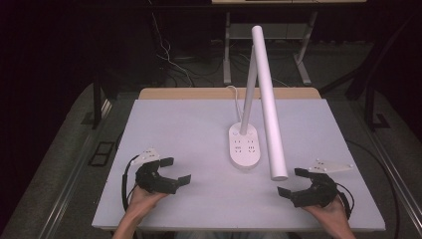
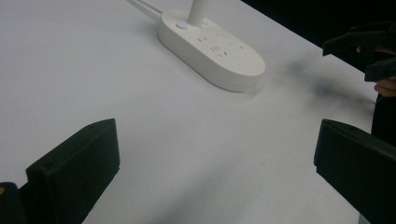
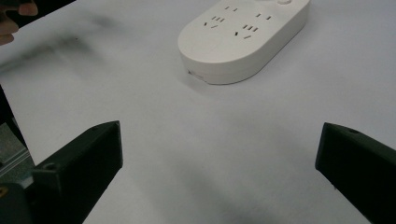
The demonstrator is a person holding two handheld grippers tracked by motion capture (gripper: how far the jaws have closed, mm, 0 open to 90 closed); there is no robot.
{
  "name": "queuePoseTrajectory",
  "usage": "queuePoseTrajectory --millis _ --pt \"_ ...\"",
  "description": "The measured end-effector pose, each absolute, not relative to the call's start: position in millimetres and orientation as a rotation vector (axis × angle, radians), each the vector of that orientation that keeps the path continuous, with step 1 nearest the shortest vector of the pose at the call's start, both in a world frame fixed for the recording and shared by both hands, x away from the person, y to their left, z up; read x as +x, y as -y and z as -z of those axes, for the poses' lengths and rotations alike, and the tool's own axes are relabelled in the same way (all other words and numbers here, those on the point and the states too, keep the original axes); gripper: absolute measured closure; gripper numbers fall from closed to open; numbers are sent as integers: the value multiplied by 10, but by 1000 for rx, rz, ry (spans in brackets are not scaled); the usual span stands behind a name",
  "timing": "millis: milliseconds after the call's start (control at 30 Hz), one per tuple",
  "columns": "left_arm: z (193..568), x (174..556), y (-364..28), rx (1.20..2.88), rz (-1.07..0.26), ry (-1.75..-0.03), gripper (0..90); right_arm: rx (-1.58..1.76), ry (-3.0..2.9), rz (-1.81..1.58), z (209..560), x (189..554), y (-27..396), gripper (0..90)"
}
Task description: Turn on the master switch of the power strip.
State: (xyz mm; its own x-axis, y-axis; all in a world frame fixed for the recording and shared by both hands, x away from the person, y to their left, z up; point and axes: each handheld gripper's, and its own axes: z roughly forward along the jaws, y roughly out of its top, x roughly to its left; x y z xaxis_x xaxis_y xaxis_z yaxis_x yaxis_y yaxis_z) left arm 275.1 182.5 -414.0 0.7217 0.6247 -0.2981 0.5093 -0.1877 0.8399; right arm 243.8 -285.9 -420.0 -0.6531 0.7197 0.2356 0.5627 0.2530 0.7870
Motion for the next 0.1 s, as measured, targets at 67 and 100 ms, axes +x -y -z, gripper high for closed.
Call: queuePoseTrajectory --millis 67,100 --pt "4168 2712 -1835 1852 -129 -887 0 1214 -2344 -1359 4200 2437 2860 2" --pt "4178 2692 -1838 1852 -132 -887 0 1215 -2344 -1361 4199 2436 2861 2"
